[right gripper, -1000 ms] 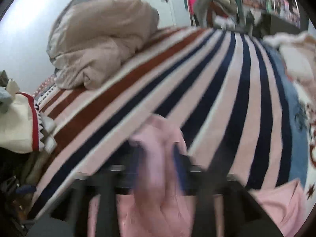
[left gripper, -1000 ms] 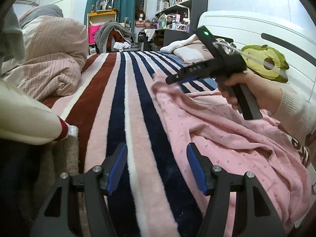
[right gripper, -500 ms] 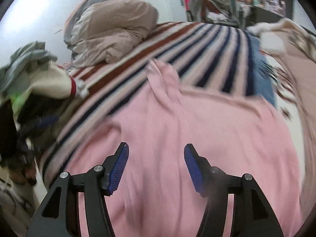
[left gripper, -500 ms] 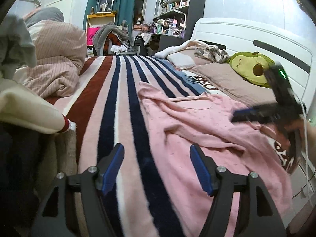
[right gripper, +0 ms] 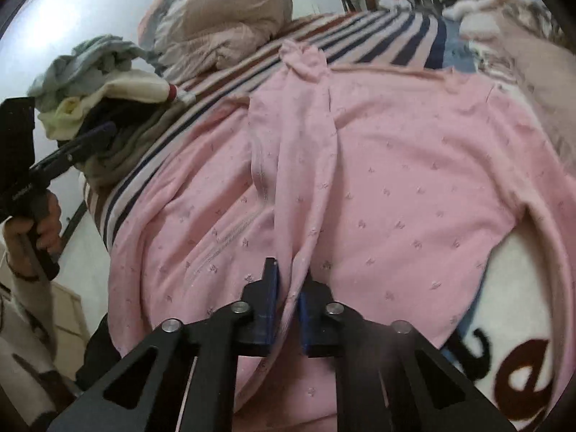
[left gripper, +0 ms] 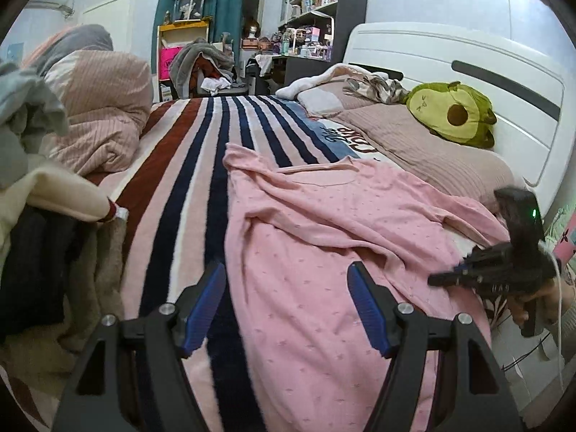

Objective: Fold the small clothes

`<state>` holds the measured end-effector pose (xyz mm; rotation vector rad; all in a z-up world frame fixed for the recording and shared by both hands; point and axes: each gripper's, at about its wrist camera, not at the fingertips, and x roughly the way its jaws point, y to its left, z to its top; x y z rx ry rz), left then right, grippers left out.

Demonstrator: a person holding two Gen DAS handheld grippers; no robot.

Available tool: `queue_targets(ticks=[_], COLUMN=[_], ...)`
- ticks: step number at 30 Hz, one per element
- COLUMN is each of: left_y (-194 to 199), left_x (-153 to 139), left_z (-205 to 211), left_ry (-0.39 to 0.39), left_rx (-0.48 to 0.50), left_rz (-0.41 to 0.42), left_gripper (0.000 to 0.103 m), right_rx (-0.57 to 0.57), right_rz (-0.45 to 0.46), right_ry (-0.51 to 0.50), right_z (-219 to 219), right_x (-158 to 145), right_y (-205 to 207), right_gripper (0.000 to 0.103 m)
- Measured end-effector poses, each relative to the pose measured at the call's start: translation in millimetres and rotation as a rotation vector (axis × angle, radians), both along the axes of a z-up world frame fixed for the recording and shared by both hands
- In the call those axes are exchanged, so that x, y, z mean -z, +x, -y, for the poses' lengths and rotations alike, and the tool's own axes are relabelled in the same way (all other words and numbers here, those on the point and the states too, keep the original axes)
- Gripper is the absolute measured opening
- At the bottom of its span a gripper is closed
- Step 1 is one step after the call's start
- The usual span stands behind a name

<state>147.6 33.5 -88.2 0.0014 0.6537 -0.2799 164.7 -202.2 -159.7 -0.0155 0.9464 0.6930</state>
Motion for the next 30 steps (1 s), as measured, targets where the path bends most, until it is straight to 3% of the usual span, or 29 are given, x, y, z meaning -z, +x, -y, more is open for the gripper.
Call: queue_targets(ticks=[5,8,10,11,13,14,18,21,25,30], left_y=[0,2,3,4,7,8,9,6,3,6], left_x=[-6,-4,-3,-2,-2,-2,-5,-11,-17,-15], left_z=[15,23,28,30,34,36,57,72,89,103], left_ry=[0.02,0.023,0.022,0.022,0.014,0.007,0.003,-0.001,0.006,0.016], left_rx=[0.031,0.04,0.045,0.047,0.05,0.054,0.092,0.117,0.132,0.111], left_rz=[0.0,-0.006,-0.009,-0.01,-0.012,-0.012,0.006,0.017,0.029,0.022], left_gripper=[0.066,0.066,0.067,0.067,0.07,0.071,0.071,0.072,0.072,0.073], right_rx=[0.105,0.143,0.132,0.114,0.108,0.137,0.277,0.385,0.461,0.472], right_rz=[0.071,0.083,0.057,0.035,0.033,0.062,0.155,0.204,0.279,0.262], right_ry=[0.001,-0.085,-0.055,0.008,0.071,0.081,0.078,0.015,-0.114,-0.11], right_z=[35,40,42,45,53,60,97,130,168,210], right_x=[-19,-11,-6,-5,-6,-9,-22,-31,-46,-46], right_y=[0,1,-2,-7,-17,-25,-49,-59,-58,-35], right_gripper=[0.001,0.004,0.005,0.007,0.036,0.041,0.042,0.044,0.055,0.056])
